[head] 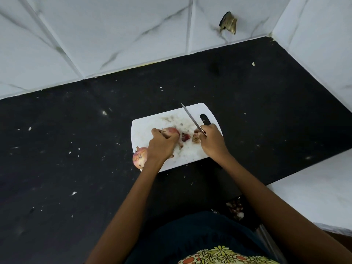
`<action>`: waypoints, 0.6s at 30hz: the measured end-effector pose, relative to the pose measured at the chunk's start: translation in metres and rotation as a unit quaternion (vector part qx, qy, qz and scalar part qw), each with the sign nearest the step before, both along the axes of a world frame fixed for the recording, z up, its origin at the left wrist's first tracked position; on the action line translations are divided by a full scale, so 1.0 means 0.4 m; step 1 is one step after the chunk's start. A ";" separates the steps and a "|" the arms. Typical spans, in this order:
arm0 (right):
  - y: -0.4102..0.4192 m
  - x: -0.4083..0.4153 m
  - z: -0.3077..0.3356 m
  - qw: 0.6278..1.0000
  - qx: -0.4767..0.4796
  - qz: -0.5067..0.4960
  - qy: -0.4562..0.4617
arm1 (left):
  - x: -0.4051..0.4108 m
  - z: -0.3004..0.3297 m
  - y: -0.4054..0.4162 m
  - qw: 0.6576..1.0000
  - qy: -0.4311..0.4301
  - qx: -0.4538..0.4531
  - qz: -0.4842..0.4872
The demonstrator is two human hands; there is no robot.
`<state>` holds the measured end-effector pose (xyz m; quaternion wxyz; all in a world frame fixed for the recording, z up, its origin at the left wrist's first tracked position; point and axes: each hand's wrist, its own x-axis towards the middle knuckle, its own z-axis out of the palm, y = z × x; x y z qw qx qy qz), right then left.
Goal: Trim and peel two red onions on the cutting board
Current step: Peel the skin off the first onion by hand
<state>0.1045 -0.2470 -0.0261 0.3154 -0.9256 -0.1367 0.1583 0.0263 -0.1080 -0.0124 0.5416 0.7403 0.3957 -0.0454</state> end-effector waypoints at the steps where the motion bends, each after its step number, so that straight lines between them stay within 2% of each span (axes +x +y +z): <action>1: 0.008 0.007 -0.006 1.000 0.007 0.018 0.002 | 0.004 0.003 0.002 1.000 -0.012 -0.009 0.016; 5: 0.039 0.035 -0.004 0.993 0.006 0.114 0.025 | 0.016 0.021 0.012 0.995 -0.058 -0.042 0.064; 8: 0.039 0.025 0.020 0.982 0.004 0.168 0.090 | 0.017 0.026 0.027 0.991 -0.091 -0.051 0.089; 10: 0.028 0.014 0.022 0.976 0.001 0.168 0.137 | 0.014 0.028 0.034 0.986 -0.106 -0.080 0.097; 14: 0.002 -0.005 0.021 0.950 0.060 0.134 0.275 | 0.008 0.026 0.039 0.982 -0.127 -0.104 0.098; 18: -0.011 -0.012 0.035 0.943 0.065 0.133 0.299 | 0.014 0.025 0.041 0.980 -0.127 -0.123 0.094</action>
